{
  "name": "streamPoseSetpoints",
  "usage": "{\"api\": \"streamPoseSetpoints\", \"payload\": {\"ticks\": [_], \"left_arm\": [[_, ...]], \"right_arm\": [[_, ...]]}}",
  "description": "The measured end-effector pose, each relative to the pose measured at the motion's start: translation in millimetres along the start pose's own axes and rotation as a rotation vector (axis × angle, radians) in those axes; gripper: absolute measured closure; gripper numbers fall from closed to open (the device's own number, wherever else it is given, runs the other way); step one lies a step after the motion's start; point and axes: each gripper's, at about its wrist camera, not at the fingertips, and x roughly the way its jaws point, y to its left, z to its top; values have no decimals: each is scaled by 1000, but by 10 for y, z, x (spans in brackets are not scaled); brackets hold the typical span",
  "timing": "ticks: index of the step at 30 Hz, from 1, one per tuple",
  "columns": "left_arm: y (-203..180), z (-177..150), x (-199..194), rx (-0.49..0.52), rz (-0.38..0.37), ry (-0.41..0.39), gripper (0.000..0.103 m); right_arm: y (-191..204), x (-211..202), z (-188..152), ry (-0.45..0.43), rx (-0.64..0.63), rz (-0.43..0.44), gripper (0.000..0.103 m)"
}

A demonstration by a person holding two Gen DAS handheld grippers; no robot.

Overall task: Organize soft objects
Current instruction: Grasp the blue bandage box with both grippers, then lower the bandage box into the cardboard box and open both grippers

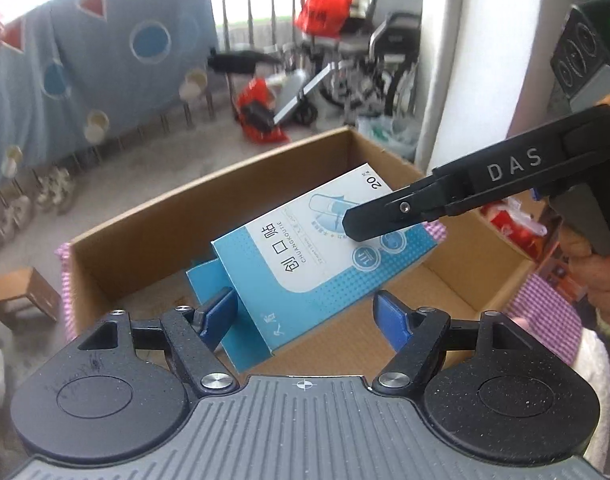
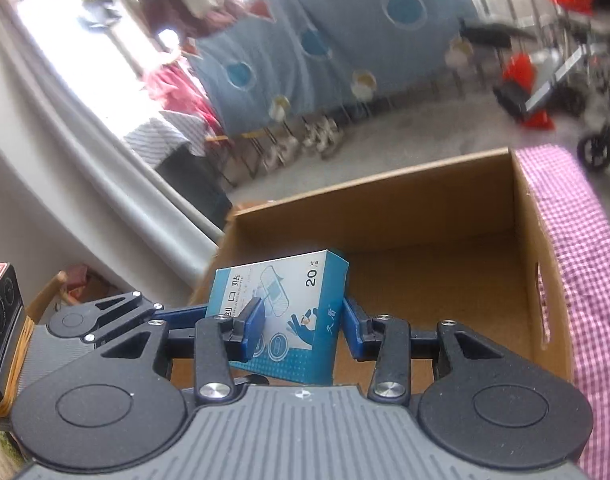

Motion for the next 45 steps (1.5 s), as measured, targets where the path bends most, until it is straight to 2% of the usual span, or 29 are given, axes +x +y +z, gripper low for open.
{"api": "streamPoseSetpoints", "payload": {"ticks": [4,7,12,17,21,27,31,33,35,39,45], "left_arm": [[169,251,497,-23,-15,105,27],[258,341,848,-42,-22,174,27],[388,360,1286,-70,-19,280,27],[476,332,1490,-108,-20,327,27],[500,333,1538,-110,-5,315,26],[461,390,1398,-110,8,291,10],[471,435,1260,-137,19,268,7],[501,452,1159,-152,14,253,6],[507,461,983,-166,15,225,6],[523,487,566,-205,21,148,5],[552,384,-260,-260,-12,1,1]], "right_arm": [[-355,462,368,105,62,-20,58],[-531,776,549,153,79,-59,58],[-680,1243,654,228,83,-126,57],[-776,1525,675,270,84,-167,57],[-839,1664,637,282,87,-183,57],[-867,1830,580,301,103,-199,51],[-876,1806,568,296,99,-199,49],[-878,1744,590,290,95,-212,39],[-857,1626,604,265,85,-219,35],[-750,1275,637,201,64,-217,34],[-423,533,558,84,7,-129,34]]}}
